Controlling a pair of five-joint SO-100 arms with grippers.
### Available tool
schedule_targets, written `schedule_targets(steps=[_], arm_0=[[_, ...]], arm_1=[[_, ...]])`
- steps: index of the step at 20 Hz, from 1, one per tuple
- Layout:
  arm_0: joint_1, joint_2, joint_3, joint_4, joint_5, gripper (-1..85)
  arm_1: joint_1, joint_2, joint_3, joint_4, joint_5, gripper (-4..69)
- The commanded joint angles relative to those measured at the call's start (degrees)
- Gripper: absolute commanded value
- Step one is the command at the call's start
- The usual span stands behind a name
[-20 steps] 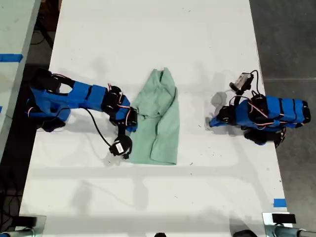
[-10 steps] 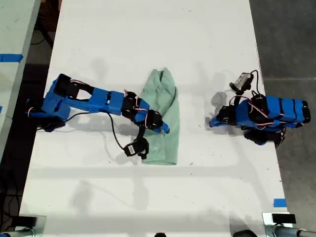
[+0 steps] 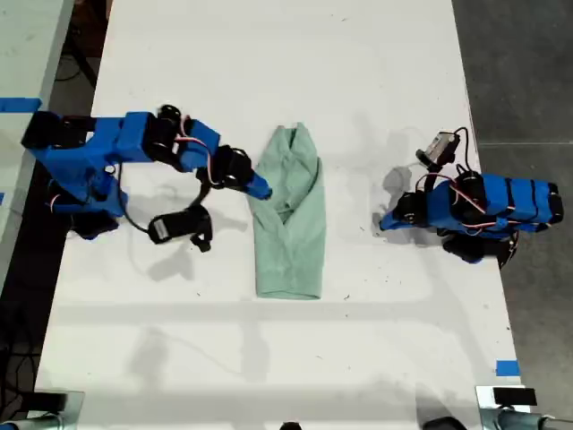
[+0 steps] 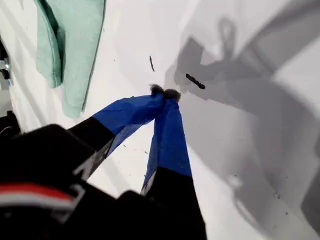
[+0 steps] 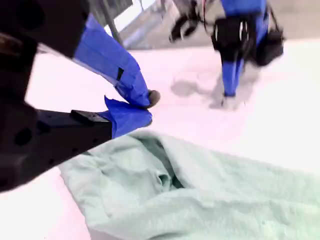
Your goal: Fold t shirt
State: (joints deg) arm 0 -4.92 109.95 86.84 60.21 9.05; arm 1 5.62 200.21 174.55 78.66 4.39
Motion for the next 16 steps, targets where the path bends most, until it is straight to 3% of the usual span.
schedule_targets(steps=[1, 7, 9, 16], arm_0=[[-5.27, 43.15, 36.65, -10.55, 1.76, -0.1], [-11.34, 85.69, 94.83, -19.16, 0.88, 0.3], [-10.46, 96.86, 95.98, -11.69, 1.85, 0.7], [-11.69, 96.24, 96.77, -9.32, 1.76, -0.1]], arm_1=[[-0.26, 0.7, 2.11, 0.09, -0.88, -0.9], [-0.09, 0.7, 2.29, 0.09, -0.35, -0.9], [-0.26, 0.7, 2.29, 0.09, 0.0, -0.9], [0.0, 0.7, 2.37, 0.0, 0.26, -0.9]])
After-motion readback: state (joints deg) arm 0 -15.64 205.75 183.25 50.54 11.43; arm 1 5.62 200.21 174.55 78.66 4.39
